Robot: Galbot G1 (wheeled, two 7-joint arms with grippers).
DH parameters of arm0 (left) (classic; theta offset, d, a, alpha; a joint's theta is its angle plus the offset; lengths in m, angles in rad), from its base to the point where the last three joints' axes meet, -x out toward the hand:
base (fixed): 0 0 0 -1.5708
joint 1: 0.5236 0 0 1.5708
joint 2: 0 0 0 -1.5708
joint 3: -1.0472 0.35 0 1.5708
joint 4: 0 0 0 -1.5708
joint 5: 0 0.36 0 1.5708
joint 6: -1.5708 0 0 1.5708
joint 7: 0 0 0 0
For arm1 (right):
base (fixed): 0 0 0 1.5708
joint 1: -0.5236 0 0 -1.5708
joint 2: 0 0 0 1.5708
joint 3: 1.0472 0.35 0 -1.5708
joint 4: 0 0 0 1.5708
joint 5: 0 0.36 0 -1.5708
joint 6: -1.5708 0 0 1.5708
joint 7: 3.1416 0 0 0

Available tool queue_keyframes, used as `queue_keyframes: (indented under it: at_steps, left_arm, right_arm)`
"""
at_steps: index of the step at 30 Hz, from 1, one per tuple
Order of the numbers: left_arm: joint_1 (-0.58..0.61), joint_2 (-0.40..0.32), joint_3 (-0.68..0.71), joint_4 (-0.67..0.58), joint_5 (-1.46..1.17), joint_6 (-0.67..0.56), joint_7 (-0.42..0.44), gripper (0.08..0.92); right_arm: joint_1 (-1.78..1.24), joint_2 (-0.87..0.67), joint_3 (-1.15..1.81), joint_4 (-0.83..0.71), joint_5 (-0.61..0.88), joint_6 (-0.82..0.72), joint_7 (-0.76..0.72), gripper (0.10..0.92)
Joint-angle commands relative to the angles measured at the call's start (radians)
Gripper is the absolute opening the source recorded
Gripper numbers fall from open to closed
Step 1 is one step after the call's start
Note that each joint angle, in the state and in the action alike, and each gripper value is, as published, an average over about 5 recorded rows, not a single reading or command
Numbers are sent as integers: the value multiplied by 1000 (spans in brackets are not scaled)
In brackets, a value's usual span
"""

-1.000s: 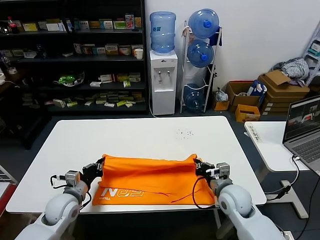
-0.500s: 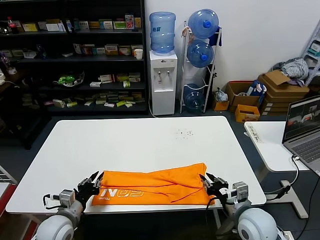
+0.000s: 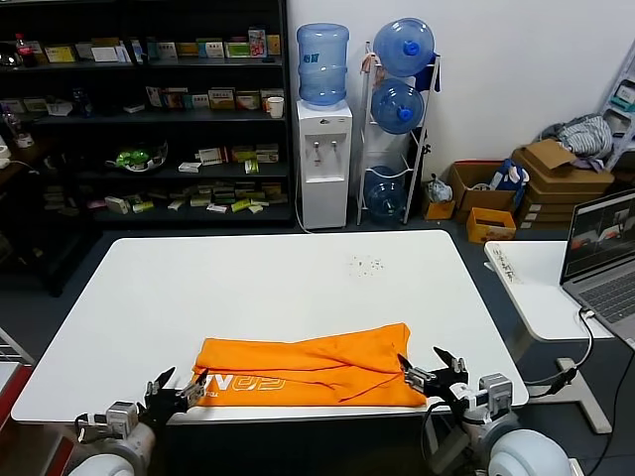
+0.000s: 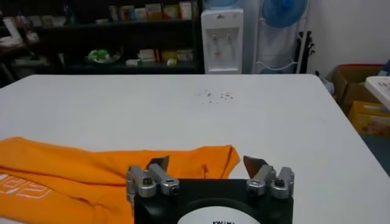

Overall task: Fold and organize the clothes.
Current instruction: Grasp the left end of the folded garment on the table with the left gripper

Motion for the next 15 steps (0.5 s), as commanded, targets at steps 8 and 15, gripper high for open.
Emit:
queue_keyframes:
  at_steps: [8, 15]
  left_arm:
    - [-127, 69, 70, 26, -213, 139, -61, 823]
    - [-119, 119, 127, 27, -184, 143, -67, 823]
  right_arm:
    - [-21, 6, 12, -3, -19, 5, 0, 823]
    - [-8, 10, 2, -10, -19, 2, 8, 823]
